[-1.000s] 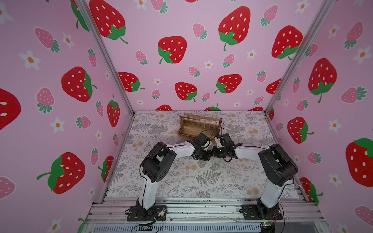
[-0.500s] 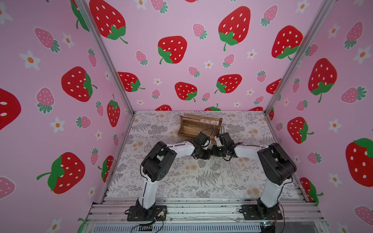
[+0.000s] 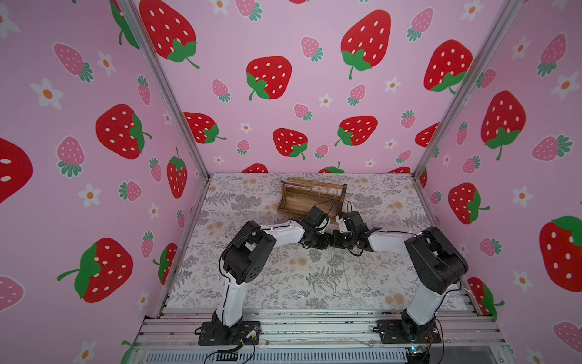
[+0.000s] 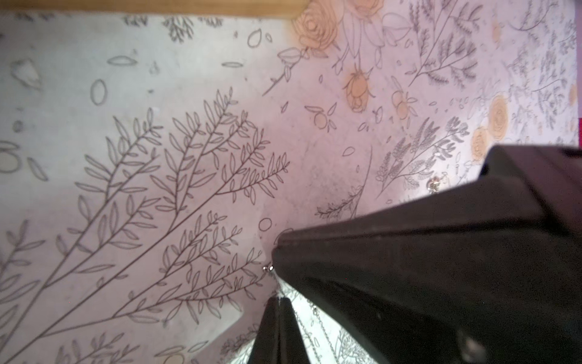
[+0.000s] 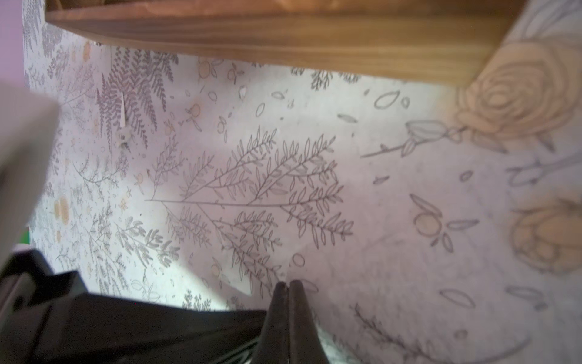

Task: Take the necklace off the jewelry display stand
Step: Place the necklace at the center of the board, then take off the necklace from the stand.

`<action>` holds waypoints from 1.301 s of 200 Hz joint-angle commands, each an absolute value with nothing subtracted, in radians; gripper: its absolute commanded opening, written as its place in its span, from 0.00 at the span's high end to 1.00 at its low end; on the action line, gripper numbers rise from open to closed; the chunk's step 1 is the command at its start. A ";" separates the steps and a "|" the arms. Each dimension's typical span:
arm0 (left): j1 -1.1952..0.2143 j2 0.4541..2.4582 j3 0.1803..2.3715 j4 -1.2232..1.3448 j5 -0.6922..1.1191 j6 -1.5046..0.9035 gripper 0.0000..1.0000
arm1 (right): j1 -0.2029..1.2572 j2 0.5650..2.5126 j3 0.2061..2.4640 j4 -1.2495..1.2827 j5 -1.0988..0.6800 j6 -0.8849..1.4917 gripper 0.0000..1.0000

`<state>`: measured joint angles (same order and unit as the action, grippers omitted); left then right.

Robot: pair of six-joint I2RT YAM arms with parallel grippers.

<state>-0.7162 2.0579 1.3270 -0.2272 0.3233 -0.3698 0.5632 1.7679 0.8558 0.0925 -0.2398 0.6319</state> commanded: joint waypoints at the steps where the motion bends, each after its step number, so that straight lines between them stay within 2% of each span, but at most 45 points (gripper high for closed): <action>1: -0.726 2.064 1.325 -0.263 0.292 -0.354 1.00 | 0.577 1.703 0.823 0.132 -0.245 0.617 1.00; 72: -0.727 1.991 1.310 -0.299 0.242 -0.346 1.00 | 0.577 1.571 0.758 0.138 -0.144 0.612 1.00; 112: -0.709 1.936 1.303 -0.286 0.234 -0.346 1.00 | 0.577 1.431 0.691 0.117 -0.002 0.600 1.00; 139: -0.663 1.799 1.194 -0.127 0.259 -0.369 1.00 | 0.577 1.310 0.627 0.106 0.086 0.566 1.00; 150: -0.643 1.743 1.155 -0.054 0.272 -0.372 0.96 | 0.577 1.268 0.607 0.100 0.110 0.548 0.96; 153: -0.638 1.731 1.148 -0.038 0.271 -0.370 0.90 | 0.576 1.256 0.603 0.100 0.115 0.542 0.95; 183: -0.611 1.665 1.154 0.040 0.224 -0.310 0.65 | 0.577 1.206 0.582 0.080 0.152 0.529 0.88; 213: -0.558 1.692 1.221 0.082 0.273 -0.298 0.63 | 0.577 1.207 0.593 0.055 0.142 0.528 0.87; 260: -0.529 1.719 1.277 0.138 0.239 -0.282 0.63 | 0.575 1.167 0.578 0.046 0.159 0.529 0.86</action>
<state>-0.5339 1.6955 1.2160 0.0776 0.2447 -0.3122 0.5713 1.1995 0.5903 0.0669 0.1360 0.5415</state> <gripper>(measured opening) 0.367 0.138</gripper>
